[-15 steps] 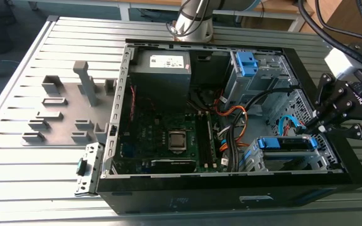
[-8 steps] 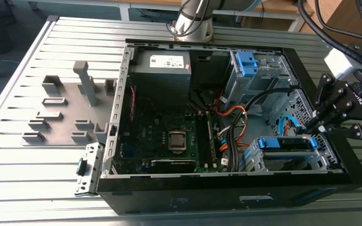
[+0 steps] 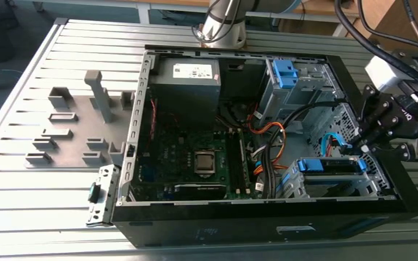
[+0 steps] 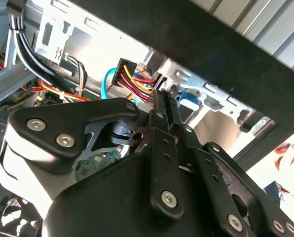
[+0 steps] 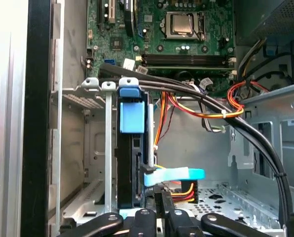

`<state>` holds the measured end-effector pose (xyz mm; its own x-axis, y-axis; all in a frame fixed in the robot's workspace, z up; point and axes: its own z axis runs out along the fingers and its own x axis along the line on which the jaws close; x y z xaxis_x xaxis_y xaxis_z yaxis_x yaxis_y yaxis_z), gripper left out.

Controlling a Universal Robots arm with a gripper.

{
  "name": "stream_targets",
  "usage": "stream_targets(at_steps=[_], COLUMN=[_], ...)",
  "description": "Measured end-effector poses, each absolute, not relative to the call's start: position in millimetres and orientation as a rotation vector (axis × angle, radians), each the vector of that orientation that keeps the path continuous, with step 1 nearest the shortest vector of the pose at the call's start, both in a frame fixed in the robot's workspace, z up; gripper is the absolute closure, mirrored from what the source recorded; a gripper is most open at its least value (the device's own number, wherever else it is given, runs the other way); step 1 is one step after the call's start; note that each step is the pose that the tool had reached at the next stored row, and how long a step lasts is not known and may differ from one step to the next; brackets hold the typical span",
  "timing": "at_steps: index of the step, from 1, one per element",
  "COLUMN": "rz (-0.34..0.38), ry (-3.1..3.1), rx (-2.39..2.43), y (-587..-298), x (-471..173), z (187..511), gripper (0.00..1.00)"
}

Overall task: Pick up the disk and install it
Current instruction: 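Insert the first disk wire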

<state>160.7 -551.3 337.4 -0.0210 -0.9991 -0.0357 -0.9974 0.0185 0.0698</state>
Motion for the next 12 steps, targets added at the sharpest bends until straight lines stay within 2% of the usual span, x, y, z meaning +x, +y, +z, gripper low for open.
stream_targets(at_steps=[12], rz=[-0.114], ry=[-2.224], rx=[2.181], y=[-561.7], x=[153.2], z=[337.3], gripper=[0.84])
